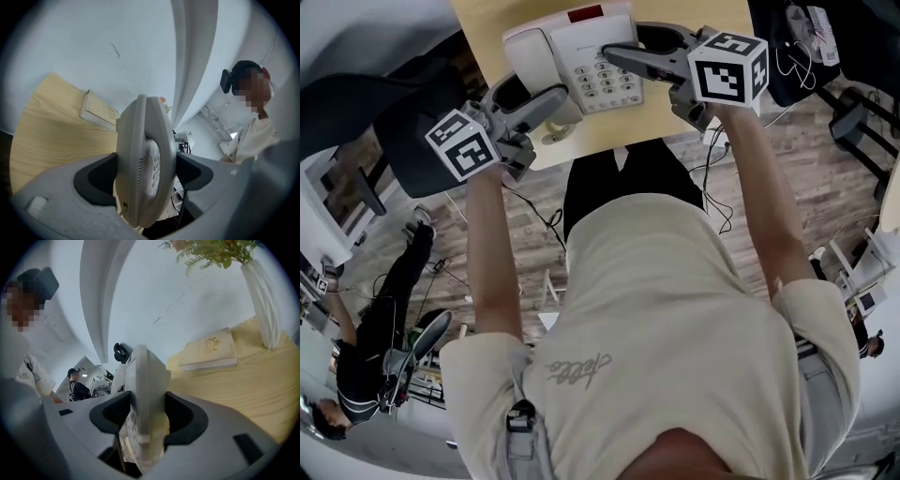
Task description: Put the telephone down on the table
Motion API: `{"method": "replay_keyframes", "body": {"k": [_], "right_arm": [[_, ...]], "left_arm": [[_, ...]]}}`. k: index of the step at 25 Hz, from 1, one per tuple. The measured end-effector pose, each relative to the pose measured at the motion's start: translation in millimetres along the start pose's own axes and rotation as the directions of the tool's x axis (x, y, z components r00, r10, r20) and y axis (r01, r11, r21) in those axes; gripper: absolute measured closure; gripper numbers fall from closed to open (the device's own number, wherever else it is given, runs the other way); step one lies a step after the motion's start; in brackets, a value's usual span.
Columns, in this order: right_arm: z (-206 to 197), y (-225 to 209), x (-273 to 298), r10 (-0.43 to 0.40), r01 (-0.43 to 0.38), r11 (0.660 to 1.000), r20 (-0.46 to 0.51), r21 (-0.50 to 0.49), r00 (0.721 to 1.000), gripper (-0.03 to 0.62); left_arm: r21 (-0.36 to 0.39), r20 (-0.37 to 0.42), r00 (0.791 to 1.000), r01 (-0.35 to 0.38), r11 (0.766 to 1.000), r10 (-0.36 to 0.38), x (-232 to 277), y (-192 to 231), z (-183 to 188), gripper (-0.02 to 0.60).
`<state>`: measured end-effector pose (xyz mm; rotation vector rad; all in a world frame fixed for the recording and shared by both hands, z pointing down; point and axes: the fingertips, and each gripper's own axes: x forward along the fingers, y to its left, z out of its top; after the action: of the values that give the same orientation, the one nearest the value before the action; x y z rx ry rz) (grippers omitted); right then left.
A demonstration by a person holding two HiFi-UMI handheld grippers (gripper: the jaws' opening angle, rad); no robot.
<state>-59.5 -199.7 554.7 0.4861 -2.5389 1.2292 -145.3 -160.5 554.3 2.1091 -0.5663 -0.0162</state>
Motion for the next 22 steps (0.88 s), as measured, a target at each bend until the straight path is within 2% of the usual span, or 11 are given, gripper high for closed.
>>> {"method": "replay_keyframes", "body": {"k": [5, 10, 22], "right_arm": [[9, -45, 31, -0.004, 0.005, 0.999, -0.039, 0.039, 0.999, 0.361], [6, -77, 52, 0.005, -0.001, 0.998, -0.062, 0.069, 0.998, 0.359], [10, -128, 76, -0.003, 0.004, 0.993, -0.013, 0.122, 1.000, 0.359]], "left_arm": [[-0.060, -0.004, 1.000, -0.002, 0.998, 0.002, 14, 51, 9, 0.207], [-0.112, -0.006, 1.000, -0.024, 0.993, 0.023, 24, 85, 5, 0.207], [-0.113, -0.059, 0.997, -0.053, 0.992, 0.047, 45, 134, 14, 0.207]]}}
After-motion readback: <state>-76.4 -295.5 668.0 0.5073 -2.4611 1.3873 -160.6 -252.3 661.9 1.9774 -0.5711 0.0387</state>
